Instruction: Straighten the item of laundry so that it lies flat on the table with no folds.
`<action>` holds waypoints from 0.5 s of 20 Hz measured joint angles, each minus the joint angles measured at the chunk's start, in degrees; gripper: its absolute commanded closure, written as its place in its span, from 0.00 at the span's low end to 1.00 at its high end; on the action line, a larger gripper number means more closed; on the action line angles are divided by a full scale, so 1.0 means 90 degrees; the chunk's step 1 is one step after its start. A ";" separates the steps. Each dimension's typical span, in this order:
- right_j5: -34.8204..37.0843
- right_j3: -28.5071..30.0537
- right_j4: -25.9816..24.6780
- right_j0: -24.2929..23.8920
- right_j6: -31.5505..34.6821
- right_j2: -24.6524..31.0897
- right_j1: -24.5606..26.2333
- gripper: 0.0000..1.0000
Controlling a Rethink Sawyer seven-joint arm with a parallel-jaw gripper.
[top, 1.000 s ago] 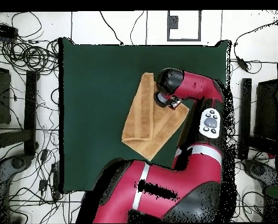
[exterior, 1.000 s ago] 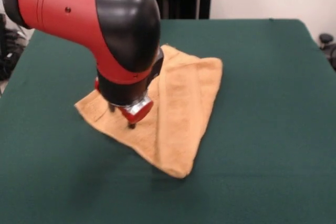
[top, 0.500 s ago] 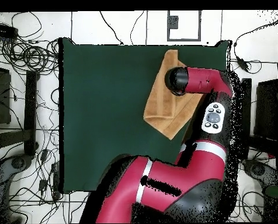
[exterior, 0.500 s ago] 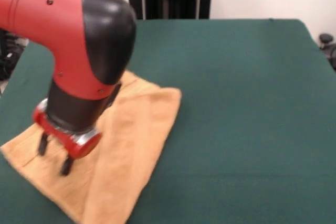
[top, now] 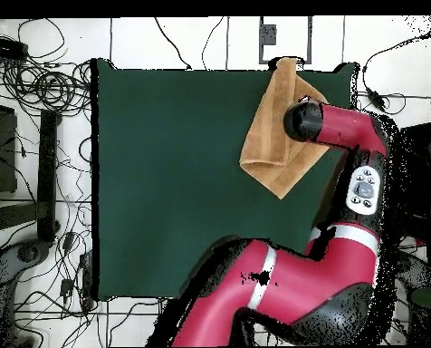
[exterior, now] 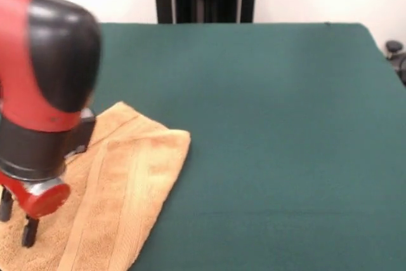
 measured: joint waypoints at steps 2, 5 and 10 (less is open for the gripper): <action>0.0589 -0.0048 0.0672 -0.0449 -0.0001 0.0567 -0.0039 0.00; 0.1418 -0.0185 0.1304 -0.0928 -0.0001 0.1073 0.0001 0.00; 0.2832 -0.0420 0.2032 -0.1534 -0.0001 0.1629 0.0251 0.00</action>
